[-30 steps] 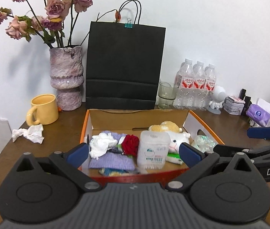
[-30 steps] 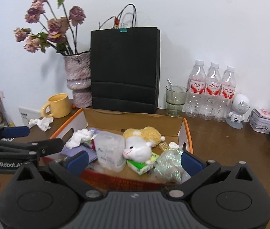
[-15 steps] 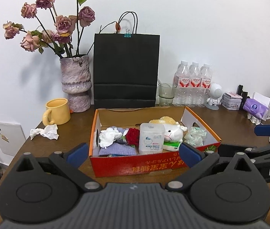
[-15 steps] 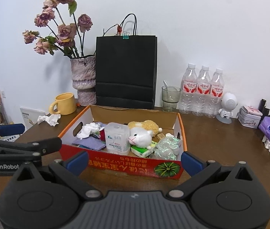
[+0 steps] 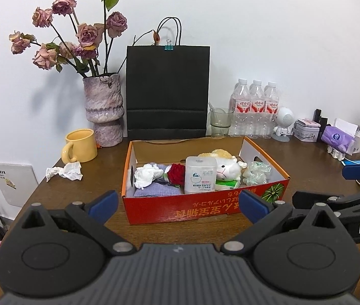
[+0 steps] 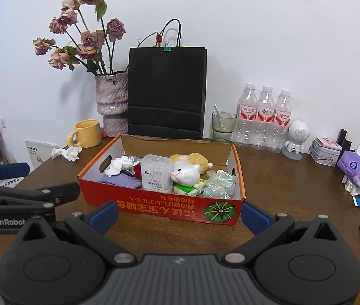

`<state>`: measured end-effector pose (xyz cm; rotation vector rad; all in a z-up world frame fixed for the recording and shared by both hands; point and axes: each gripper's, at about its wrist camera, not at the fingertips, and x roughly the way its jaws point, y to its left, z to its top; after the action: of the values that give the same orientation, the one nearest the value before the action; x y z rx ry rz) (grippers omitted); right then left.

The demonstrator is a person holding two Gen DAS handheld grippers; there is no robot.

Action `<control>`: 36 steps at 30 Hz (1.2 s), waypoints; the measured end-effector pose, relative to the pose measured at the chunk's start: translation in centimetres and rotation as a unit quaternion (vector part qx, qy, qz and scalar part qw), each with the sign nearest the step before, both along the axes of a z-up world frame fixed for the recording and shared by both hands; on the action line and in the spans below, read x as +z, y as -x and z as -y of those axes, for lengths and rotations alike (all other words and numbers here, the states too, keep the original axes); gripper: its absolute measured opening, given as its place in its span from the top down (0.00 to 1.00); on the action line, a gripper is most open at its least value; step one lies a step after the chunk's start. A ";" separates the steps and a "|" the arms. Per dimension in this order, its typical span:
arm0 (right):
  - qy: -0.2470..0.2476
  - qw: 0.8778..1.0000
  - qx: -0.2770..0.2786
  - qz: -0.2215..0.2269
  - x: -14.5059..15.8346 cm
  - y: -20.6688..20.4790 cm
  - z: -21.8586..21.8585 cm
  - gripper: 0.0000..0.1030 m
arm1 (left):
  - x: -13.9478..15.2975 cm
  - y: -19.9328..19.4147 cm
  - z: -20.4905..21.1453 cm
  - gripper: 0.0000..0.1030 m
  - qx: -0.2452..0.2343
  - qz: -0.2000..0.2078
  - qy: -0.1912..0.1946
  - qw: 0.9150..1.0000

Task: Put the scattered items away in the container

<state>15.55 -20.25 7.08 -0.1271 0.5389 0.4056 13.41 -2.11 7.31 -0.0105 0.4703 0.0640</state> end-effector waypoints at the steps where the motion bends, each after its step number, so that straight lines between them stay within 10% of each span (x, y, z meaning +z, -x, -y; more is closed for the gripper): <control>1: 0.000 1.000 0.000 0.000 0.0 0.1 0.0 0.00 | 0.0 0.0 0.0 0.00 0.000 0.000 0.000 1.000; 36: 0.000 1.000 -0.004 -0.005 -0.3 0.8 0.4 0.00 | -0.1 0.5 0.4 0.00 0.002 -0.007 -0.011 1.000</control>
<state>14.77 -20.65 6.78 -0.1230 0.5481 0.3995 12.96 -2.53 7.17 0.0113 0.4840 0.0726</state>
